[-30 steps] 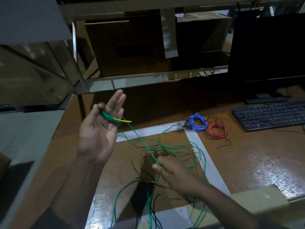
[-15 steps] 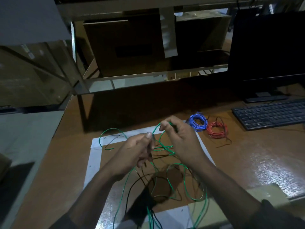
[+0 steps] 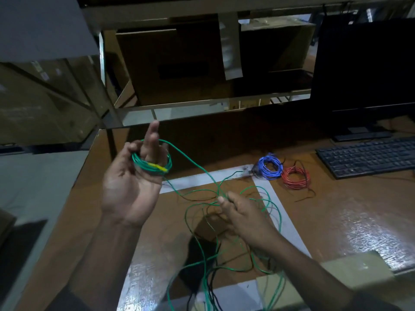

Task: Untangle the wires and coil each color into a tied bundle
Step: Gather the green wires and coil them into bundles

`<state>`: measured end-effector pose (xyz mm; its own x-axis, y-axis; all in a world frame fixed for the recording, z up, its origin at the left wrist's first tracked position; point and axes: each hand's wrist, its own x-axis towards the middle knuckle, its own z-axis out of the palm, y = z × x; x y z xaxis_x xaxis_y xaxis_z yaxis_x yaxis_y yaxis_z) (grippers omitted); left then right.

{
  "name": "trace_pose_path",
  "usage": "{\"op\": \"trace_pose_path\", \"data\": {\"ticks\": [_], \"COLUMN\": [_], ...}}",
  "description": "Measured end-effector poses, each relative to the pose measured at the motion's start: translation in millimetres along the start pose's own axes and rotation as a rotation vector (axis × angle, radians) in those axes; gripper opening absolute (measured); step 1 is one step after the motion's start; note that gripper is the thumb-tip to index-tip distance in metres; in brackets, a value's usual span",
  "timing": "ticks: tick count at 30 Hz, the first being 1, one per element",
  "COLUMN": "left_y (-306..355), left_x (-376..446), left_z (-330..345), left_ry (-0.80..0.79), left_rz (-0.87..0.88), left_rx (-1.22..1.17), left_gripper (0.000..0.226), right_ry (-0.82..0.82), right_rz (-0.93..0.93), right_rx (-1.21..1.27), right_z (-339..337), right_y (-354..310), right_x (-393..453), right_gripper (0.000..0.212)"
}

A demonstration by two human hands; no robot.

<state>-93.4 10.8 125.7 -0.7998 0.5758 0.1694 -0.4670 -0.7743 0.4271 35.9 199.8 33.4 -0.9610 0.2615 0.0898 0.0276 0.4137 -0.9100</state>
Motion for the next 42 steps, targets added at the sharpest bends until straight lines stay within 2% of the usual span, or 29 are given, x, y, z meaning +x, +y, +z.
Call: {"op": "trace_pose_path", "data": {"ticks": [3,5,7,9,11,12,14,16,21,25,28,29,34,37,39,42], "left_y": [-7,-16,-27,-39,-48,-51,-53,-57,-59,-48,-33,-29,-28,-33,-33,-36], "left_x": [3,4,5,2,-3,-7,-14,-17,-19,-17,-9,-6,0,6,11,15], "left_z": [-1,-6,-14,-19,-23,-26,-29,-32,-23,-19,-22,-21,-12,-16,-23,-31], "left_ry": [-0.021,-0.043,0.022,0.072,0.055,0.051,0.017,-0.078,-0.15,-0.145,-0.211,-0.194,0.062,0.135,0.133,0.196], "left_rz": [0.08,0.071,0.097,0.083,0.006,-0.036,-0.113,-0.17,-0.329,-0.399,-0.421,-0.385,-0.046,0.095,0.177,0.278], "left_rx": [0.189,0.34,0.647,1.015,1.33,1.424,1.514,1.484,1.071,0.546,0.019,-0.067,0.12,0.204,0.318,0.639], "left_gripper": [0.031,0.033,0.043,0.049,0.04,0.035,0.041,0.046,0.034,0.027,0.032,0.032,0.028,0.02,0.022,0.028], "right_ry": [-0.066,-0.147,-0.263,-0.336,-0.289,-0.23,-0.07,0.087,0.296,0.266,0.21,0.166,-0.218,-0.393,-0.414,-0.27], "right_rz": [-0.008,-0.013,-0.04,-0.123,-0.179,-0.185,-0.22,-0.247,-0.199,-0.167,-0.064,-0.016,0.139,0.212,0.212,0.176], "right_rx": [-0.045,-0.125,-0.192,-0.194,-0.145,-0.106,-0.051,-0.038,0.071,0.101,0.156,0.171,0.046,0.203,0.342,0.374], "right_z": [14,20,21,17,9,4,-6,-13,-18,-16,-9,-6,12,18,20,15], "right_y": [11,12,6,-5,-21,-29,-41,-43,-44,-38,-25,-20,-10,-18,-24,-31], "right_x": [-13,-18,-21,-21,-18,-14,-5,6,22,27,25,23,5,-3,-6,-5], "right_gripper": [0.042,0.029,0.016,0.017,0.015,0.013,0.018,0.016,0.019,0.028,0.036,0.037,0.02,0.009,0.006,0.013]}}
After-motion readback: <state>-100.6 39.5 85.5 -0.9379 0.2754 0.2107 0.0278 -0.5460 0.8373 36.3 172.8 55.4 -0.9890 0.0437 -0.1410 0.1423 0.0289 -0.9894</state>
